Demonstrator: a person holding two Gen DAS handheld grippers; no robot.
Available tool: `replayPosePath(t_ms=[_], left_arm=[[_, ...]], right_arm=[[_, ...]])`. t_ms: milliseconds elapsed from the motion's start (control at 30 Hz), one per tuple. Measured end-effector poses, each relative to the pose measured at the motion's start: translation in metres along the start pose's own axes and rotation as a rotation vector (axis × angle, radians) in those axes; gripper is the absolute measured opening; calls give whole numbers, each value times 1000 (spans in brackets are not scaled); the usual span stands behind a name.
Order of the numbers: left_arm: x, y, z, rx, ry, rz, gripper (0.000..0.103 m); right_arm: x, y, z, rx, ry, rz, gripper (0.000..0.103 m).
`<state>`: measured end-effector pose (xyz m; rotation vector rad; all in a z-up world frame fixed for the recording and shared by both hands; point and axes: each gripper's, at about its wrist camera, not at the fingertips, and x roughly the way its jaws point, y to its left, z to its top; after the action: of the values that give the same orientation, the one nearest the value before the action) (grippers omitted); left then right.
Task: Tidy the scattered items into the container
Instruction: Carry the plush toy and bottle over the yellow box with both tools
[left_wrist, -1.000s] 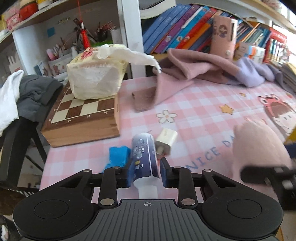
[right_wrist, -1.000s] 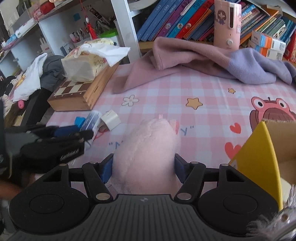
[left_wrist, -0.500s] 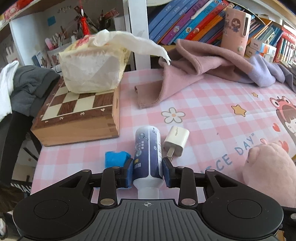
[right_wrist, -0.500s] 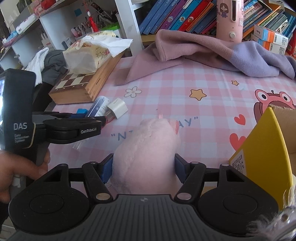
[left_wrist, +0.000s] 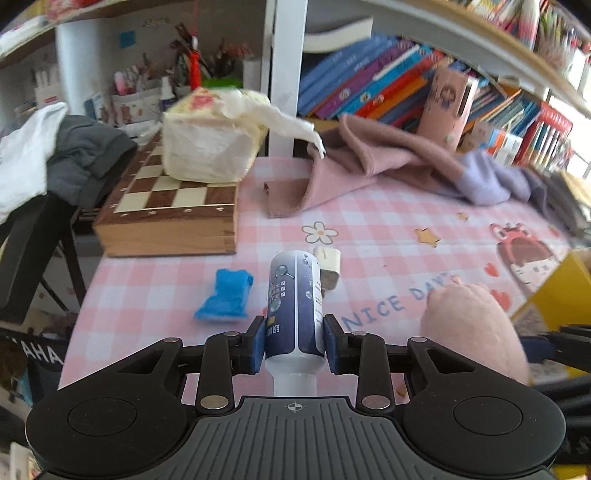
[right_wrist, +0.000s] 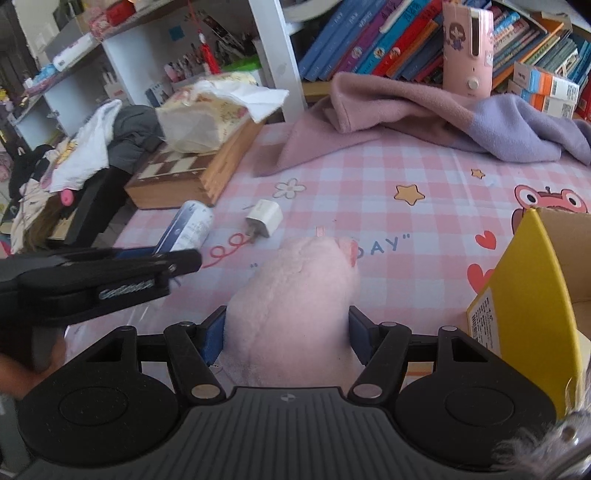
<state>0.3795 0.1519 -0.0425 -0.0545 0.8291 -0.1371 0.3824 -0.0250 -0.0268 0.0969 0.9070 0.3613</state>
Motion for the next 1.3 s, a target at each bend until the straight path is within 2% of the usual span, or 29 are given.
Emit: replayPosePath(t_ms=[200,367,567,767,1000,1300], left_arm=[[-48,4,-22,-23,-42,-17,31],[-88,6,-43,-52,-72,-42,31],[-126,11,-69,-146,-79,-89,31],[-170,12,-102,-205,-110,-110,31],[-209,23,-149,-337,-119,-140,31],[-256,21,-206,-361,-137,-168,31]], right_arm=[[-31,8,-11,-14,-53,2,64],[-66,14,-32,-69,-98,6,64],[-97,26,-60,-121,-96,17,64],[-127,40,-91,-114,-108,44,63],[-152,63,-131,-128,-109,67,63],[-195,89,-195,-144,-105,65,63]])
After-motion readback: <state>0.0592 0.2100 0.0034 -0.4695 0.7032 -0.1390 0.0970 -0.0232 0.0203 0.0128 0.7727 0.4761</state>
